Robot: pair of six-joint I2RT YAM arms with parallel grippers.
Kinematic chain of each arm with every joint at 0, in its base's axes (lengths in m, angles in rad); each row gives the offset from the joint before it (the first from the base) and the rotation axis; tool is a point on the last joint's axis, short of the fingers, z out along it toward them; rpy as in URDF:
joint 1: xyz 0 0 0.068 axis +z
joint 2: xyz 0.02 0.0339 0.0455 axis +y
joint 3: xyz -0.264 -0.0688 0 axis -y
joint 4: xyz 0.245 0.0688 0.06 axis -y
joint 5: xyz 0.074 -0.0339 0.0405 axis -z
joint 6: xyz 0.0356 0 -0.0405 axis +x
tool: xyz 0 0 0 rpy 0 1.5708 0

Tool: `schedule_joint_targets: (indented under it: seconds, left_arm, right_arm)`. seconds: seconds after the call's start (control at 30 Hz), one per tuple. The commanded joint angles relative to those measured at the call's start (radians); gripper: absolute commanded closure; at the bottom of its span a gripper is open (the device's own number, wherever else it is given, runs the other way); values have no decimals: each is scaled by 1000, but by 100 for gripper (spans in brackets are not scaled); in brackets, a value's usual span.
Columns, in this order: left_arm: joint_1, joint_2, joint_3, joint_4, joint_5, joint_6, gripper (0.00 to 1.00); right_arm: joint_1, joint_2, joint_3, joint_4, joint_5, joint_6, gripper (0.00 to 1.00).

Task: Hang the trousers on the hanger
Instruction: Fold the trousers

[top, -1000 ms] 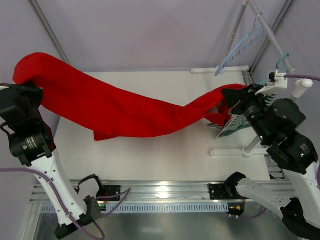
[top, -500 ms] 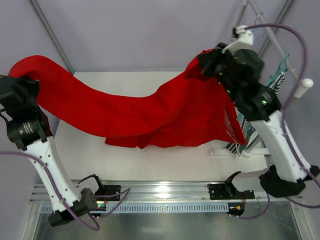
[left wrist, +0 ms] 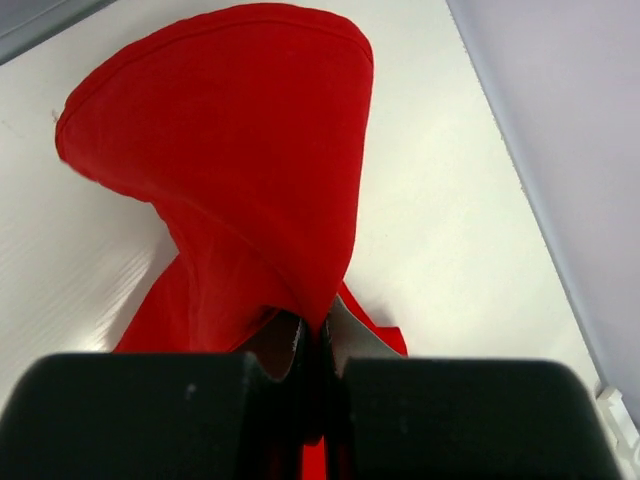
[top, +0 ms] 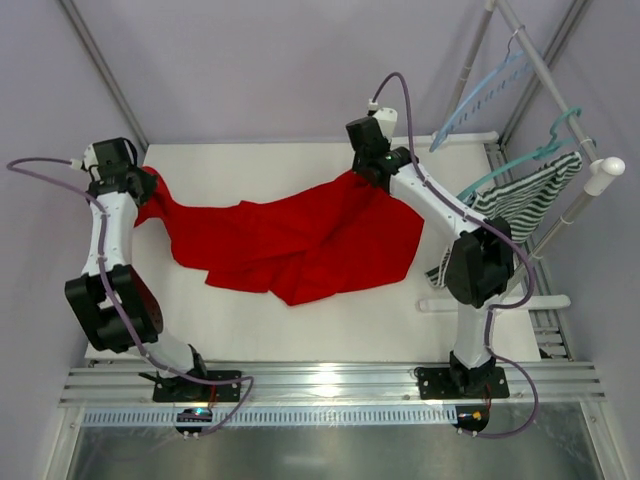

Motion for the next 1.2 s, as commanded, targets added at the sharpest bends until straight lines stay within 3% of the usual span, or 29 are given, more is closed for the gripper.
schedule_joint_targets:
  seconds: [0.0, 0.33, 0.4, 0.57, 0.6, 0.63, 0.7, 0.73, 0.8, 0.9, 0.97, 1.07, 1.1, 1.17]
  left_arm:
    - [5, 67, 68, 156, -4, 35, 100]
    - [20, 346, 382, 164, -52, 58, 100]
    - [20, 382, 425, 226, -47, 44, 100]
    - [20, 515, 537, 311, -9, 38, 100]
    - [19, 547, 572, 303, 14, 37, 91]
    - [19, 575, 608, 261, 34, 29, 88]
    - [20, 648, 687, 225, 98, 18, 76]
    - [19, 664, 700, 205, 129, 11, 71]
    - [17, 678, 703, 168, 178, 4, 59]
    - [-4, 638, 625, 164, 177, 30, 47]
    - [-39, 569, 550, 153, 142, 85, 40]
    - [-133, 456, 458, 52, -64, 171, 29]
    - [-157, 425, 424, 31, -94, 185, 27]
    - [-210, 330, 305, 11, -128, 201, 27]
  right_arm:
    - [-33, -1, 92, 73, 168, 31, 96]
    - [-69, 140, 415, 44, 446, -77, 96]
    - [-75, 161, 429, 84, 481, -107, 96]
    - [-101, 281, 509, 230, 430, -224, 96]
    - [-106, 302, 535, 233, 414, -236, 94]
    - [-104, 319, 573, 219, 408, -248, 80]
    - [-106, 338, 583, 193, 399, -239, 68]
    - [-103, 327, 548, 184, 387, -238, 56]
    - [-103, 274, 491, 179, 345, -218, 49]
    - [-103, 171, 368, 144, 249, -175, 44]
    - [-98, 116, 281, 110, 93, -167, 44]
    - [-75, 21, 178, 80, -119, -199, 44]
    - [-64, 1, 155, 67, -231, -212, 44]
    - [-23, -56, 77, 37, -304, -230, 44]
